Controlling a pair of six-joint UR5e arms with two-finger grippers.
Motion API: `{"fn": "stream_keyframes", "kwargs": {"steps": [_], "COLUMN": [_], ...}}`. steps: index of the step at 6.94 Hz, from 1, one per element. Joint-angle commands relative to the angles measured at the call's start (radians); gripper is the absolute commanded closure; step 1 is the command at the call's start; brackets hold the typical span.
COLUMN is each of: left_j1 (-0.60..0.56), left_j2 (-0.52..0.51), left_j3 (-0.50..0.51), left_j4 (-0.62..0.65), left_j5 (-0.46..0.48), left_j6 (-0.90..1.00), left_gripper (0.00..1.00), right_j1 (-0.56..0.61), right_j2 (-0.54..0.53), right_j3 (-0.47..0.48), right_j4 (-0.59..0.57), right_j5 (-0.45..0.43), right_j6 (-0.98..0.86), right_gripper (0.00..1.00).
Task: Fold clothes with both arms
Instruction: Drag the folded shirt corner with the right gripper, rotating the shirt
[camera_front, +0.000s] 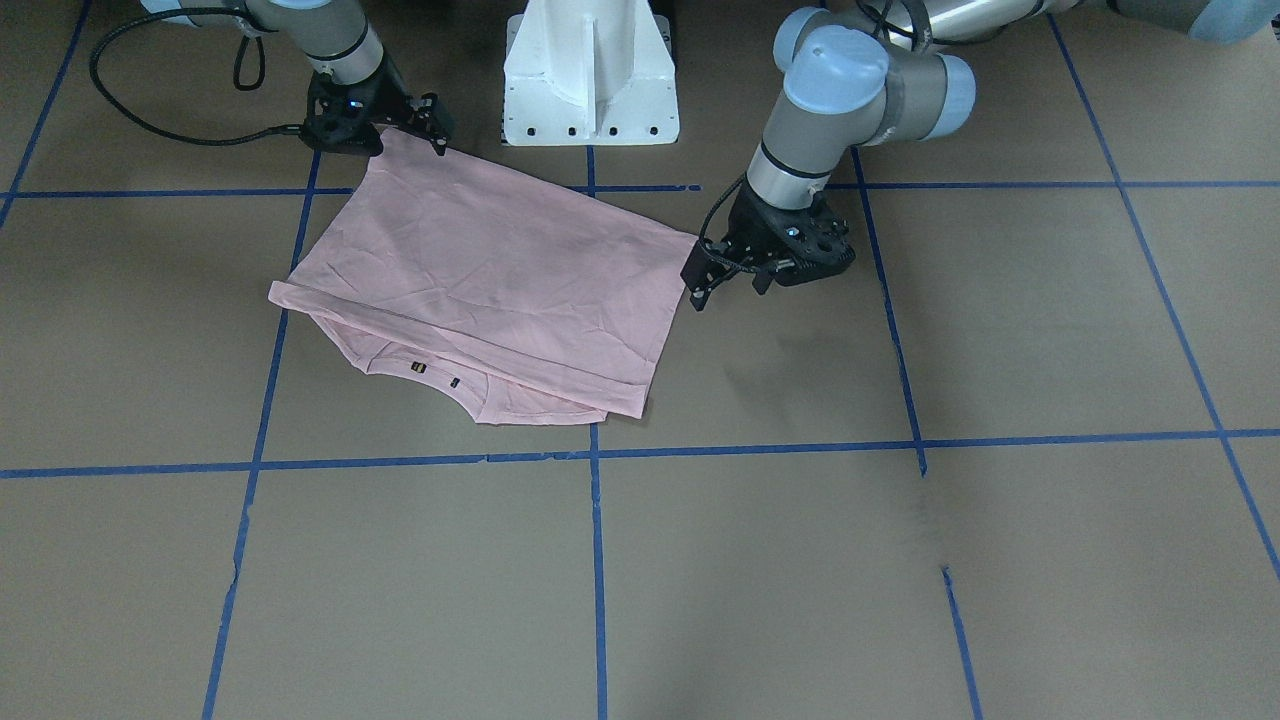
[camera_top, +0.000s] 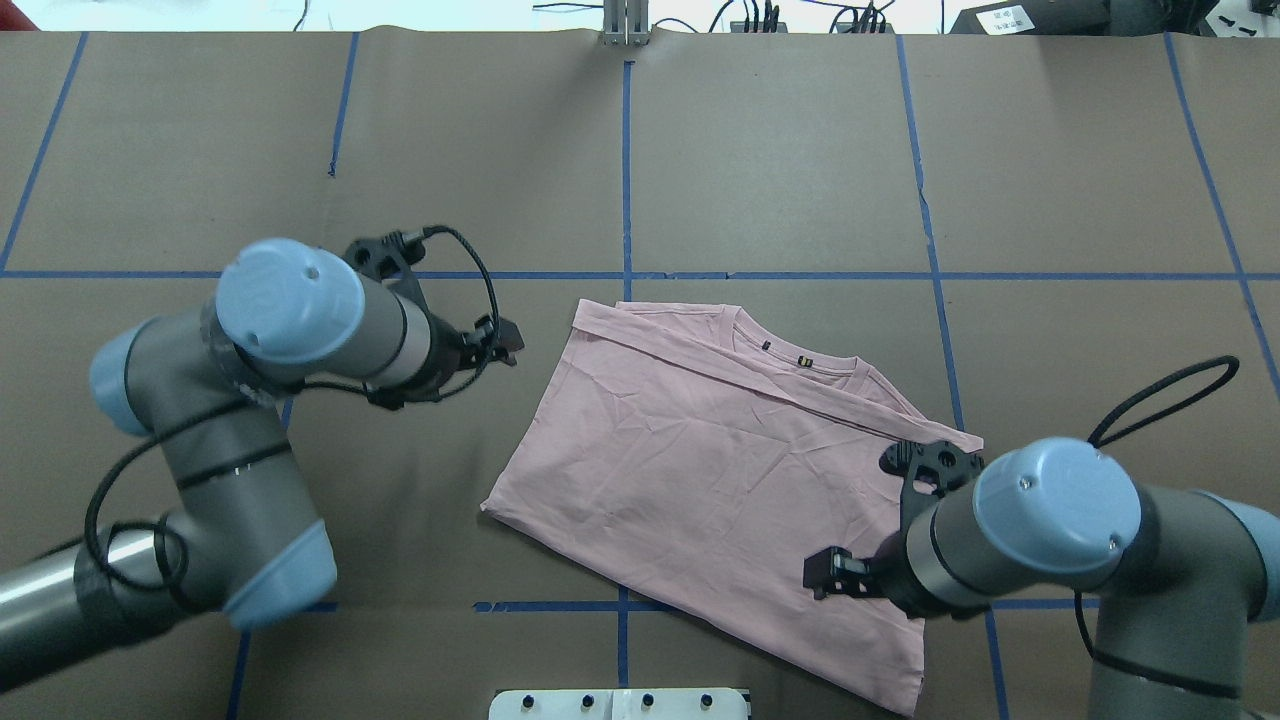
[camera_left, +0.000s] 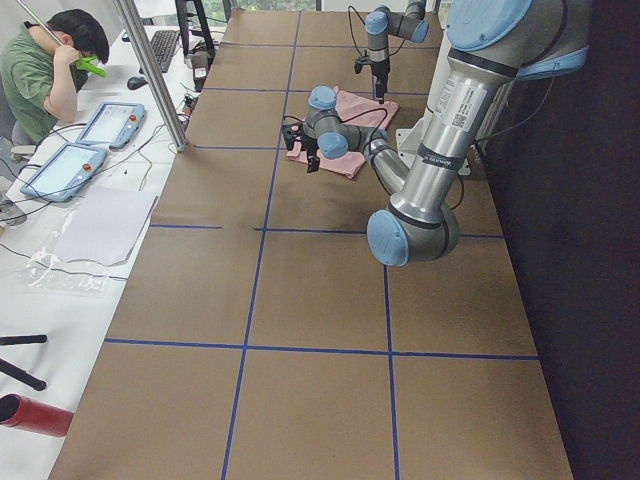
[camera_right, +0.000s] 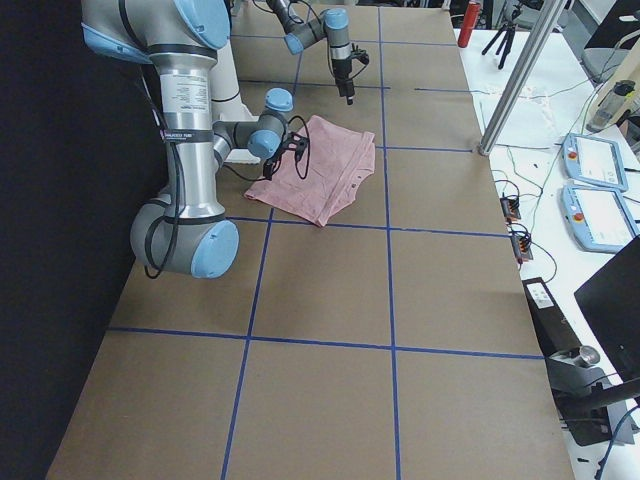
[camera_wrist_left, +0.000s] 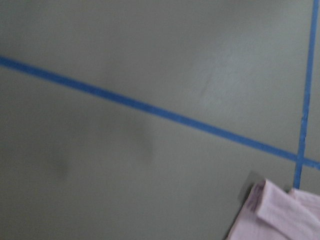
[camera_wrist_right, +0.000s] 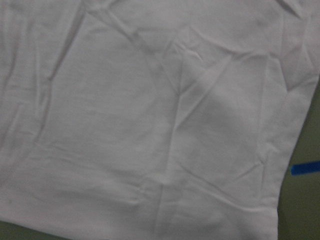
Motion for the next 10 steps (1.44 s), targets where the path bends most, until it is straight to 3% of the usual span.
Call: {"fn": "stream_keyframes", "kwargs": {"steps": [1, 6, 8, 9, 10], "left_j1": [0.201, 0.202, 0.202, 0.202, 0.205], "left_j2": [-0.005, -0.017, -0.017, -0.016, -0.017], "left_j3": [-0.058, 0.013, 0.022, 0.02, 0.019], "left_j4": [0.138, 0.14, 0.14, 0.14, 0.14], "left_j5": [0.095, 0.17, 0.17, 0.17, 0.17], "left_j6": [-0.227, -0.269, -0.268, -0.269, -0.268], "left_gripper": [0.04, 0.06, 0.14, 0.28, 0.54], "right_j1": [0.101, 0.121, 0.122, 0.125, 0.127], "right_j2": [0.038, 0.075, 0.075, 0.075, 0.076], "right_j3": [-0.009, -0.01, -0.009, -0.009, -0.008], "right_j4": [0.002, 0.002, 0.002, 0.002, 0.002], "right_j5": [-0.01, -0.028, -0.028, -0.027, -0.027], "right_j6": [-0.082, -0.129, -0.129, -0.129, -0.129], "right_gripper": [0.0, 0.0, 0.0, 0.0, 0.0]}}
